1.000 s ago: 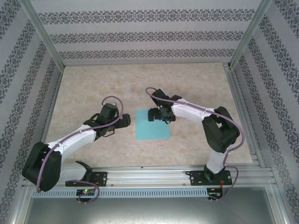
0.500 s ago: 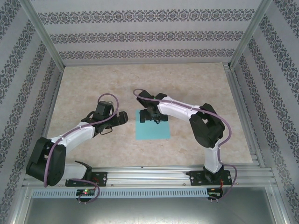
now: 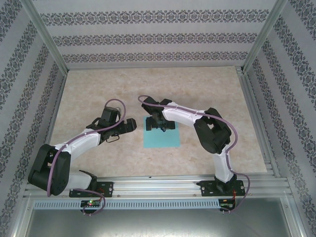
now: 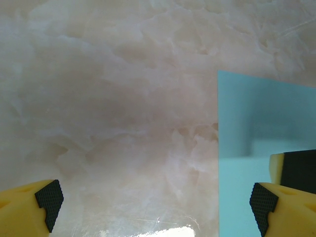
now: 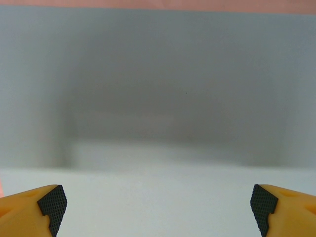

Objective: Fold a paper plane with a square sheet of paper (pick it up from the middle)
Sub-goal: Fold the square sheet of paper in half at the center of the table.

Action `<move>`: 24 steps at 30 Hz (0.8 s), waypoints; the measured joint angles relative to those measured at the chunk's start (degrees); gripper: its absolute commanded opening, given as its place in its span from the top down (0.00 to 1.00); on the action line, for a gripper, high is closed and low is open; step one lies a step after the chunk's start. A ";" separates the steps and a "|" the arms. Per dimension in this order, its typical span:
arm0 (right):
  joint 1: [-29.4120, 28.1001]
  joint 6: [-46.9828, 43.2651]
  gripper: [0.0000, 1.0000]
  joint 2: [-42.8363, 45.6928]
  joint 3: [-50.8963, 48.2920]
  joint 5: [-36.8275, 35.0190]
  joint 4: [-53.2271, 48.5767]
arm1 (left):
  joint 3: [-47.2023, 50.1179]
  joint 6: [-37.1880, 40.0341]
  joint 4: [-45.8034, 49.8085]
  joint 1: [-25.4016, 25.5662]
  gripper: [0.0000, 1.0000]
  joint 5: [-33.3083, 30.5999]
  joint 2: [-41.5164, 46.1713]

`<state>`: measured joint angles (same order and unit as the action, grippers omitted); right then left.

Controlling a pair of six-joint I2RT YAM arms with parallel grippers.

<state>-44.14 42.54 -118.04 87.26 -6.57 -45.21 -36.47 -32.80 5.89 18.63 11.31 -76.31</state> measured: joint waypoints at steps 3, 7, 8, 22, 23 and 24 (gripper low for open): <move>0.02 0.44 0.02 -0.61 0.00 -0.02 -0.02 | 0.00 0.04 -0.22 0.00 0.00 0.72 0.00; 0.04 0.83 0.02 -1.27 -0.02 0.35 0.15 | 0.00 0.35 -0.42 0.00 0.00 0.96 0.00; 0.07 0.83 0.02 -1.42 -0.02 0.61 0.39 | 0.00 0.44 -0.39 0.00 0.00 1.05 0.00; 0.15 1.27 0.03 -1.88 -1.57 1.46 2.64 | 0.00 0.68 -0.39 0.00 0.00 1.57 0.04; 0.15 1.25 0.03 -1.88 -1.57 1.46 2.64 | 0.00 0.68 -0.39 0.00 0.00 1.57 0.07; 0.15 1.22 0.02 -1.86 -1.55 1.46 2.62 | 0.00 0.68 -0.39 0.00 0.00 1.57 0.11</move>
<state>-43.99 43.77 -119.90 85.71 -5.10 -42.59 -36.47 -32.12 5.50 18.63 12.88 -76.20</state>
